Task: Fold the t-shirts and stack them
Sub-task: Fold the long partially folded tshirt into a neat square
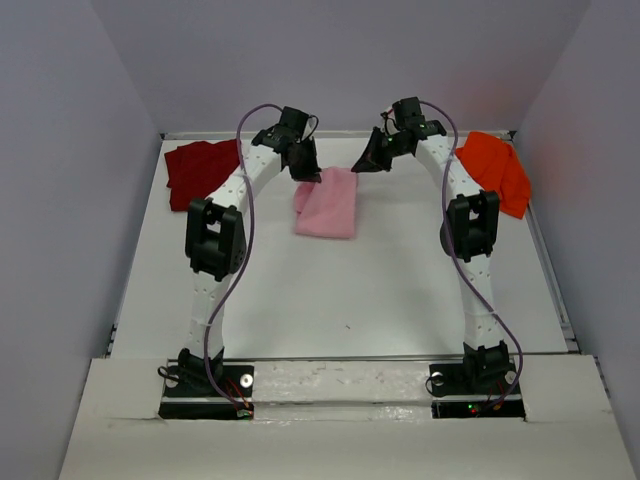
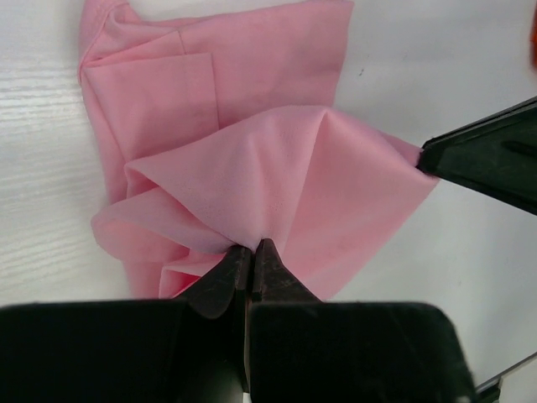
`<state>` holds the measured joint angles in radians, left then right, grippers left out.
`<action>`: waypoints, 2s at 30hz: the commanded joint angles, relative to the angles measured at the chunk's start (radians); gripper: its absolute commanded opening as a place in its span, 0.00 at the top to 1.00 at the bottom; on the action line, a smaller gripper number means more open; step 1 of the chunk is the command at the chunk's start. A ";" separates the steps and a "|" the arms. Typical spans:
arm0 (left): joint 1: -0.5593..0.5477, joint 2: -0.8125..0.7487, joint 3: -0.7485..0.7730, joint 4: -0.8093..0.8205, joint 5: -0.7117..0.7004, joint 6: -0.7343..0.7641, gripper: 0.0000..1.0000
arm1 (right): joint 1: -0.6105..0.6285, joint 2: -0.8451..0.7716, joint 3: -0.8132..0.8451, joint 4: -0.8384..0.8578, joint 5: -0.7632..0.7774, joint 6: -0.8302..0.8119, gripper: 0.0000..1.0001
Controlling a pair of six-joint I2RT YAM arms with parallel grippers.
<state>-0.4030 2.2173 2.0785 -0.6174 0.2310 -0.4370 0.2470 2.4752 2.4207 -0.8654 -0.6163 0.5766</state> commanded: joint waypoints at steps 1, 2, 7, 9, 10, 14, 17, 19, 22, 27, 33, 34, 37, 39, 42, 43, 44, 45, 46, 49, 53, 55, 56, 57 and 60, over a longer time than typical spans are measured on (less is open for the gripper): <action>-0.007 -0.051 -0.026 -0.002 -0.022 -0.014 1.00 | -0.005 0.024 0.032 0.094 -0.105 0.049 1.00; -0.007 -0.048 -0.024 -0.005 -0.027 -0.014 1.00 | -0.005 0.027 0.023 0.107 -0.114 0.060 1.00; -0.003 -0.007 -0.011 -0.001 -0.044 -0.008 1.00 | -0.005 0.063 0.031 0.157 -0.115 0.077 1.00; 0.000 0.025 0.018 -0.007 -0.047 -0.002 1.00 | -0.005 0.083 0.031 0.170 -0.123 0.081 1.00; 0.004 0.031 0.029 -0.019 -0.050 0.003 1.00 | -0.005 0.087 0.032 0.174 -0.122 0.083 1.00; 0.021 0.062 0.054 -0.018 -0.058 0.003 1.00 | -0.005 0.091 0.017 0.198 -0.091 0.068 1.00; 0.033 0.088 0.063 -0.012 -0.065 0.006 0.98 | -0.005 0.102 0.011 0.212 -0.068 0.055 1.00; 0.046 0.111 0.063 -0.002 -0.064 0.009 0.98 | -0.005 0.103 -0.008 0.224 -0.046 0.043 1.00; 0.061 0.130 0.058 0.010 -0.076 0.014 0.98 | -0.005 0.102 -0.029 0.258 -0.034 0.040 1.00; 0.090 0.131 0.064 0.016 -0.117 0.006 0.71 | -0.005 0.108 -0.015 0.263 0.016 0.022 0.55; 0.096 0.101 0.088 -0.008 -0.220 0.003 0.01 | -0.005 0.028 -0.080 0.258 0.059 -0.029 0.35; 0.095 0.084 0.086 -0.001 -0.220 0.004 0.01 | -0.005 0.005 -0.084 0.259 0.064 -0.035 0.35; 0.093 0.055 0.078 0.015 -0.220 0.007 0.01 | -0.005 -0.013 -0.091 0.252 0.050 -0.046 0.37; 0.093 0.044 0.077 0.015 -0.220 0.004 0.01 | -0.005 -0.021 -0.084 0.227 0.046 -0.044 0.39; 0.093 0.000 0.055 0.002 -0.220 0.000 0.01 | -0.005 -0.061 -0.098 0.204 0.050 -0.055 0.40; 0.093 -0.017 0.040 0.010 -0.217 -0.002 0.01 | -0.005 -0.077 -0.106 0.203 0.056 -0.057 0.40; 0.092 -0.034 0.026 0.016 -0.207 -0.005 0.01 | -0.005 -0.094 -0.112 0.201 0.059 -0.061 0.40; 0.092 -0.072 -0.007 0.036 -0.167 -0.005 0.01 | -0.005 -0.122 -0.114 0.187 0.056 -0.067 0.40; 0.090 -0.086 -0.024 0.047 -0.135 -0.006 0.01 | -0.005 -0.130 -0.111 0.178 0.044 -0.048 0.40; 0.070 -0.117 -0.060 0.044 -0.024 -0.017 0.01 | -0.005 -0.111 -0.104 0.100 -0.037 -0.005 0.62; 0.050 -0.145 -0.158 0.083 0.100 -0.069 0.33 | 0.015 -0.140 -0.230 0.129 -0.114 0.022 1.00; 0.052 -0.166 -0.272 0.184 0.188 -0.110 0.69 | 0.015 -0.153 -0.337 0.203 -0.143 0.064 1.00; 0.052 -0.168 -0.303 0.214 0.215 -0.135 1.00 | 0.026 -0.154 -0.357 0.221 -0.157 0.074 1.00; 0.053 -0.154 -0.343 0.252 0.253 -0.169 1.00 | 0.035 -0.144 -0.367 0.236 -0.149 0.080 1.00; 0.053 -0.113 -0.374 0.284 0.294 -0.198 1.00 | 0.055 -0.115 -0.348 0.236 -0.138 0.077 1.00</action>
<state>-0.3584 2.0769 1.7473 -0.4145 0.4049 -0.5667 0.2657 2.3505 2.0602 -0.6876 -0.7151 0.6281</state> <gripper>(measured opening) 0.012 0.010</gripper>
